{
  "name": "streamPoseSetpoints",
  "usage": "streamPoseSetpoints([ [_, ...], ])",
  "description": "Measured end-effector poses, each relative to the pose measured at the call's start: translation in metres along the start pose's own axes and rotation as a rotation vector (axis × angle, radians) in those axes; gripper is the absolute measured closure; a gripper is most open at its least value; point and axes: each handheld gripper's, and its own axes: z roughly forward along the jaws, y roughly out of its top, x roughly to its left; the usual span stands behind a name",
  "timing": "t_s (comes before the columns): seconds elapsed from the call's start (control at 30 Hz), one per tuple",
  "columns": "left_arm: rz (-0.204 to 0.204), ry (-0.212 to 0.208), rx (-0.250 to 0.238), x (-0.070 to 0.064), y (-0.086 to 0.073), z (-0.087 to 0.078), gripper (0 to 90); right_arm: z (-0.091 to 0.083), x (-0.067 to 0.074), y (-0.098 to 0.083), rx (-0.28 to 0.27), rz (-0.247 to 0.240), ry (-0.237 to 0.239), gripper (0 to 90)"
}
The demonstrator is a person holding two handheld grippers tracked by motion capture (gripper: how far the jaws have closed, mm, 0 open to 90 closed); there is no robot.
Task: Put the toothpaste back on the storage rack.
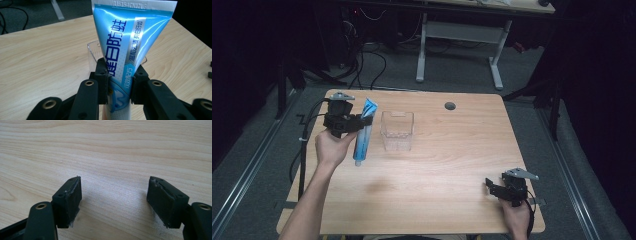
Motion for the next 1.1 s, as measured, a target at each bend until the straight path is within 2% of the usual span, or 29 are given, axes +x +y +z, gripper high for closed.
streamPoseSetpoints([
  [0.33, 0.012, -0.006, -0.011, -0.007, 0.009, 0.007, 72.9, 0.0, 0.0, 0.0, -0.001, 0.002, 0.003, 28.0],
  [0.53, -0.006, -0.009, -0.018, -0.004, 0.011, 0.014, 72.9, 0.0, 0.0, 0.0, -0.001, 0.002, 0.004, 28.0],
  [0.7, -0.015, 0.001, -0.016, -0.002, 0.013, 0.017, 72.9, 0.0, 0.0, 0.0, -0.001, 0.002, 0.005, 28.0],
  [0.83, 0.0, 0.013, -0.01, -0.004, 0.016, 0.02, 72.9, 0.0, 0.0, 0.0, -0.002, 0.001, 0.005, 28.0],
  [1.0, 0.007, 0.008, -0.013, -0.008, 0.023, 0.024, 72.8, 0.0, 0.0, 0.0, -0.001, 0.002, 0.006, 28.0],
  [1.1, -0.004, -0.004, -0.022, -0.008, 0.026, 0.027, 72.8, 0.0, 0.0, 0.0, -0.001, 0.002, 0.006, 27.9],
])
